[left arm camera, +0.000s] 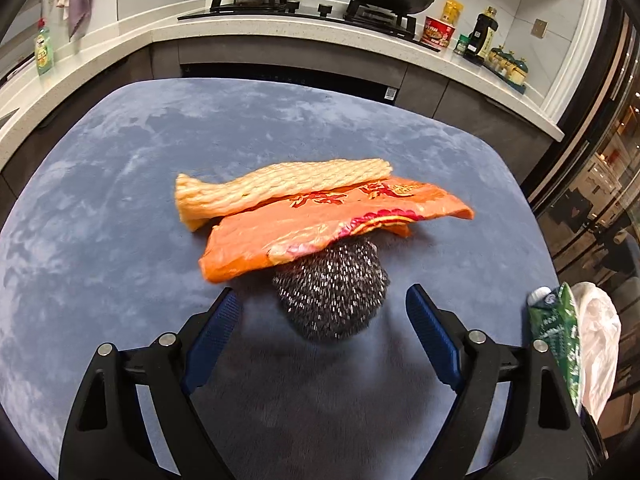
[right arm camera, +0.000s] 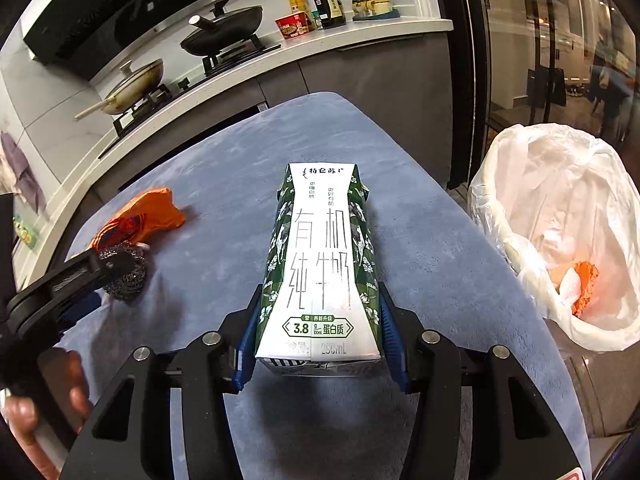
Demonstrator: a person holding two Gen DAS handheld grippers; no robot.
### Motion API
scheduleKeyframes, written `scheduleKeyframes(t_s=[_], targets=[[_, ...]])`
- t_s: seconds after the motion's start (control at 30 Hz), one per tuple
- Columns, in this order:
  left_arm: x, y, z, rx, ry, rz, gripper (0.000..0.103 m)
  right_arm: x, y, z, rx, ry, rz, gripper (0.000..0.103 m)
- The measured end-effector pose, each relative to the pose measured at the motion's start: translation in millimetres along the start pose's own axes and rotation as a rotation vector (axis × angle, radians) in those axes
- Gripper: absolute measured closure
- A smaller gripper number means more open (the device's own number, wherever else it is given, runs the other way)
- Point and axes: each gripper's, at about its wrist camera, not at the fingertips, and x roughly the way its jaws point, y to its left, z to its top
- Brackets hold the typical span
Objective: Collect trash
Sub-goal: 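Grasp the green milk carton with the right gripper while the left gripper grasps the steel wool scrubber, then carry the carton and scrubber over the bin and open both grippers to drop them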
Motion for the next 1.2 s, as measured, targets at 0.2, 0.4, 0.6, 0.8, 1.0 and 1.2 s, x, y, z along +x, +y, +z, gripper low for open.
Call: scheduleKeyframes(t_s=[0.2, 0.4, 0.6, 0.8, 1.0, 1.2], targets=[[1, -5, 0, 0.021, 0.004, 0.006, 0.052, 1, -3, 3, 0.006, 0.004, 0.023, 0.053], [-16, -12, -5, 0.025, -0.014, 0.002, 0.055, -12, -7, 8, 0.011, -0.019, 0.042, 0.053], [-50, -33, -16, 0.052, -0.051, -0.036, 0.055, -37, -17, 15, 0.018, -0.065, 0.056, 0.053], [-85, -71, -27, 0.103, -0.085, -0.096, 0.055, -69, -38, 24, 0.037, -0.120, 0.062, 0.053], [-100, -119, -37, 0.172, -0.092, -0.146, 0.055, -101, -71, 37, 0.071, -0.188, 0.046, 0.053], [-108, -173, -47, 0.253, -0.095, -0.196, 0.055, -127, -116, 51, 0.124, -0.253, 0.006, 0.053]])
